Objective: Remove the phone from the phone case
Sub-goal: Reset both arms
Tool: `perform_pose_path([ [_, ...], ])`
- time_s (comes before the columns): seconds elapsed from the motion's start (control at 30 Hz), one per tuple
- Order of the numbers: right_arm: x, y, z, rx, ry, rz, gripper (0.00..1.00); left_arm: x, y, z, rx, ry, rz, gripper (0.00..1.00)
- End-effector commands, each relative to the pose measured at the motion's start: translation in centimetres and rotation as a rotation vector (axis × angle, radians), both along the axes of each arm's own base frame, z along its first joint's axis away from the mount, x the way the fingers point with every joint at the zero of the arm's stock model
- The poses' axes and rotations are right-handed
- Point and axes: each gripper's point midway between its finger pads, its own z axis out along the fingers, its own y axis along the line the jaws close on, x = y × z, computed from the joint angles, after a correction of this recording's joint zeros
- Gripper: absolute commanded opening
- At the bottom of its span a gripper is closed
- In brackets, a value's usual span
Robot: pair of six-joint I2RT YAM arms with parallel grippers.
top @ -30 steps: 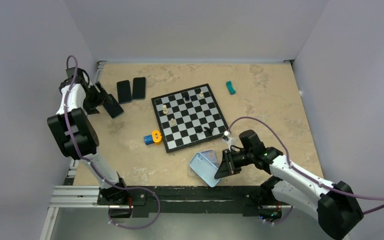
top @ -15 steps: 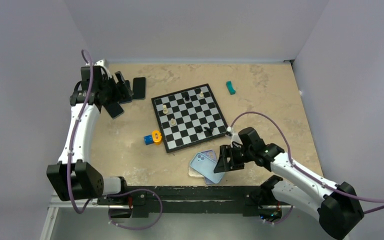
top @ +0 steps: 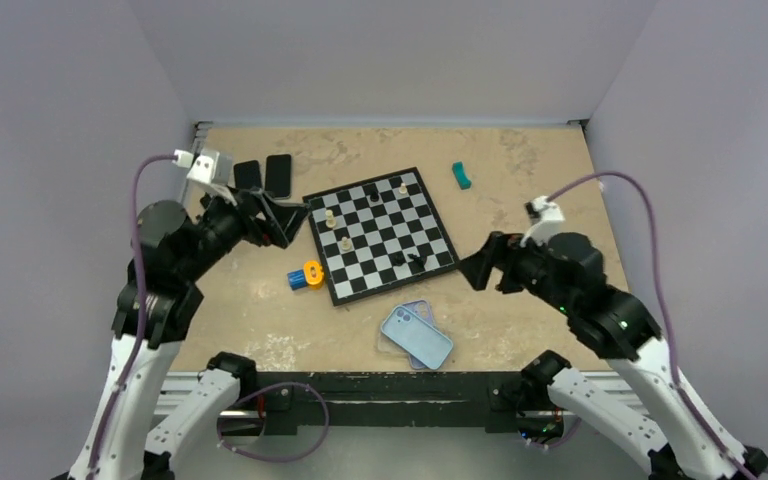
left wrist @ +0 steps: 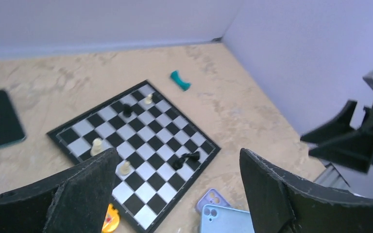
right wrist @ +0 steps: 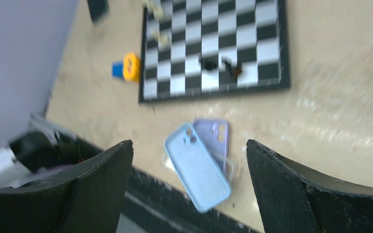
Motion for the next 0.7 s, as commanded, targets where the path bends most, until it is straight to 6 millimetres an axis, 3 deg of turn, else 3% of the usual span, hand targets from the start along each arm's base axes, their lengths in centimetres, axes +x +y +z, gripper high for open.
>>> perform_pose_path([
  [0.0,1.6,-5.8,11.5,0.135,-0.381,-0.307,0.90,-3.1,-2.1,4.7,-0.064,-0.223,-0.107,0.98],
  [0.07,0.9,-8.3,15.7,0.211,-0.519,-0.402,0.91,-4.6,-1.9,6.2,-0.080,-0.284,-0.121,0.98],
  [0.13,-0.1,-10.9,18.7,0.259,-0.623,-0.490,0.97,-5.9,-1.2,7.6,-0.090,-0.353,-0.104,0.98],
  [0.2,-1.4,-13.4,20.8,0.292,-0.701,-0.572,0.98,-7.2,0.1,8.9,-0.089,-0.430,-0.062,0.99],
  [0.33,-4.0,-17.2,23.2,0.328,-0.808,-0.673,0.98,-9.4,3.0,11.0,-0.088,-0.555,0.060,0.99],
  [0.5,-6.4,-19.0,24.8,0.332,-0.871,-0.672,0.98,-10.6,4.9,11.6,-0.094,-0.615,0.143,0.99],
  [0.67,-6.9,-17.4,25.3,0.321,-0.865,-0.565,0.98,-10.2,4.2,10.9,-0.096,-0.578,0.110,0.99],
])
